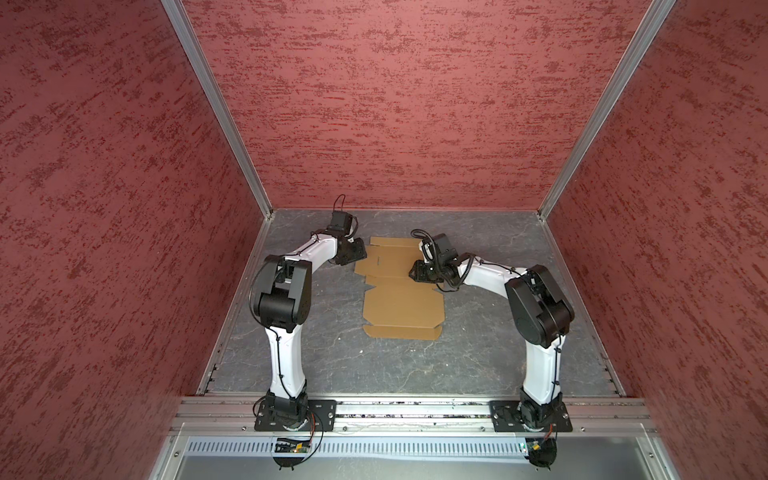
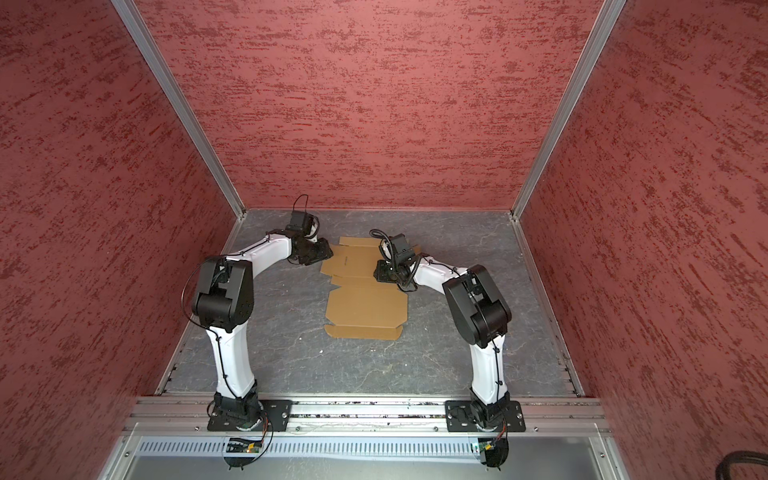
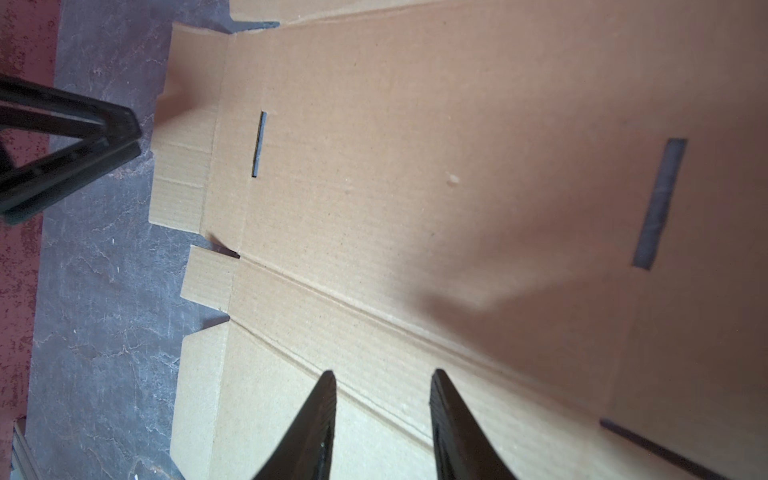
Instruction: Fold the paper box
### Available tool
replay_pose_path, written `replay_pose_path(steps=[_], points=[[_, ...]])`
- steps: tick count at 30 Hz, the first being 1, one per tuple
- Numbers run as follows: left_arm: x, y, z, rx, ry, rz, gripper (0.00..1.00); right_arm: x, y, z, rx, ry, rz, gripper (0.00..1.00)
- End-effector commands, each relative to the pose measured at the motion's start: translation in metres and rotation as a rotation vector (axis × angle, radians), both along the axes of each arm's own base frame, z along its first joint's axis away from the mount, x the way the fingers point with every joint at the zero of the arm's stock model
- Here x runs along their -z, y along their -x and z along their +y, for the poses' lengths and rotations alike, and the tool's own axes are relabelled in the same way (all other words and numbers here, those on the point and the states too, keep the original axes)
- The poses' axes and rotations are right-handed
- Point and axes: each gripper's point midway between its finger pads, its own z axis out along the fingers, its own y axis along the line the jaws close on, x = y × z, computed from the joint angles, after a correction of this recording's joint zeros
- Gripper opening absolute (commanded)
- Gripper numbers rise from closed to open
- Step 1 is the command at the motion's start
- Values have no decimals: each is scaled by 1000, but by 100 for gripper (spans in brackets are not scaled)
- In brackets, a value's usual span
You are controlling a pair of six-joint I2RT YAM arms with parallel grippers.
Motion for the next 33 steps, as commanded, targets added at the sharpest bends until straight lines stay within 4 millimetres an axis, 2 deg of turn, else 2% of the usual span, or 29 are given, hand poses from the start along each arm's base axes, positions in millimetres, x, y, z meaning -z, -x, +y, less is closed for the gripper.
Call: replay_pose_path(steps=[1, 7, 15, 33], points=[[7, -5, 4, 9, -20, 11, 54, 1, 2, 5, -5, -8, -1, 39], [11, -10, 3, 10, -22, 9, 54, 5, 3, 6, -8, -5, 12, 39], [21, -14, -4, 22, 11, 19, 47, 12, 3, 6, -4, 4, 28, 39], [27, -17, -11, 38, 46, 24, 22, 31, 3, 8, 9, -1, 67, 38]])
